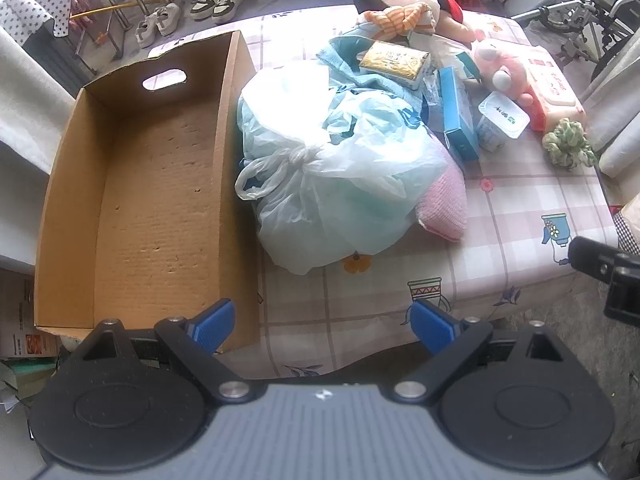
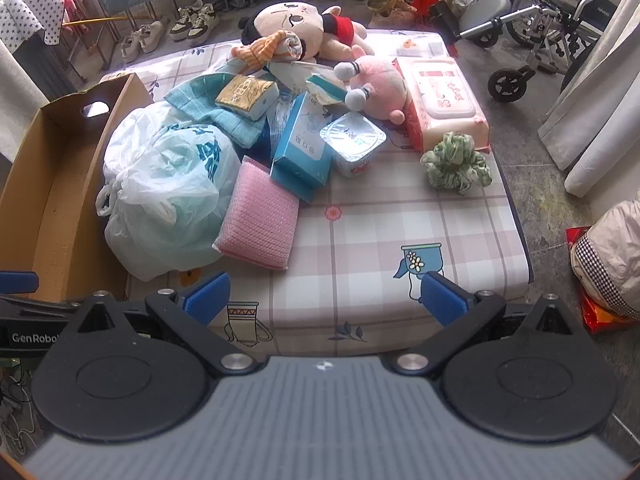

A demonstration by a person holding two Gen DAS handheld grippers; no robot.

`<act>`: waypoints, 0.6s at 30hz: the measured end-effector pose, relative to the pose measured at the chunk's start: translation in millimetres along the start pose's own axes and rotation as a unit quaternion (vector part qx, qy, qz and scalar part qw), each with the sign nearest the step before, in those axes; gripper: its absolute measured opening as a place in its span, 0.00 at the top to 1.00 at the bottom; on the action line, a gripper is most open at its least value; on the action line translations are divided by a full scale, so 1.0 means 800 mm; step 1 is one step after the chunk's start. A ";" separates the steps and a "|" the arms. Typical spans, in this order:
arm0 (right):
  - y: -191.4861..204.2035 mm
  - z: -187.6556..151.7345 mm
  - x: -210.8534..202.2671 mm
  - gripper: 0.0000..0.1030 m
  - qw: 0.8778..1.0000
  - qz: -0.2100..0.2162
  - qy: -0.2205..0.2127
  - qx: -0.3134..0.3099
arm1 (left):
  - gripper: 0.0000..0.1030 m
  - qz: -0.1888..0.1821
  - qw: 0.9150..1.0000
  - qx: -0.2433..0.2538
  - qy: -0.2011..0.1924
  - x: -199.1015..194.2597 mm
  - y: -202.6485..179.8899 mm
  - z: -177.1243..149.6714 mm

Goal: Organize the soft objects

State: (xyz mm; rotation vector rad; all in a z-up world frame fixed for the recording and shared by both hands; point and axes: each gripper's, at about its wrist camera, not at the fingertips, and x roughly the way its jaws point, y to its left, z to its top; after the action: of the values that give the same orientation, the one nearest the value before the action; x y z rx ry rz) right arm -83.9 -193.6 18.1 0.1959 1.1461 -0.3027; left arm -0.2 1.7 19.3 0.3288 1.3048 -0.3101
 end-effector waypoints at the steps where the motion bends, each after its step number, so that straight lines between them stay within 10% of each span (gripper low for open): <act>1: 0.000 0.001 0.000 0.01 1.000 0.000 -0.001 0.001 | 0.07 0.000 1.000 0.000 0.000 0.000 0.000 0.001; 18: -0.007 0.011 0.005 0.01 1.000 -0.007 -0.003 0.002 | 0.07 -0.002 1.000 0.002 0.001 0.004 -0.005 0.009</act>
State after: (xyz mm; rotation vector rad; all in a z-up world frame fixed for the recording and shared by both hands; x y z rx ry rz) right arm -76.4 -202.1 17.8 0.1896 1.1409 -0.3175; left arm 5.5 -5.4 17.3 0.3287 1.3072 -0.3162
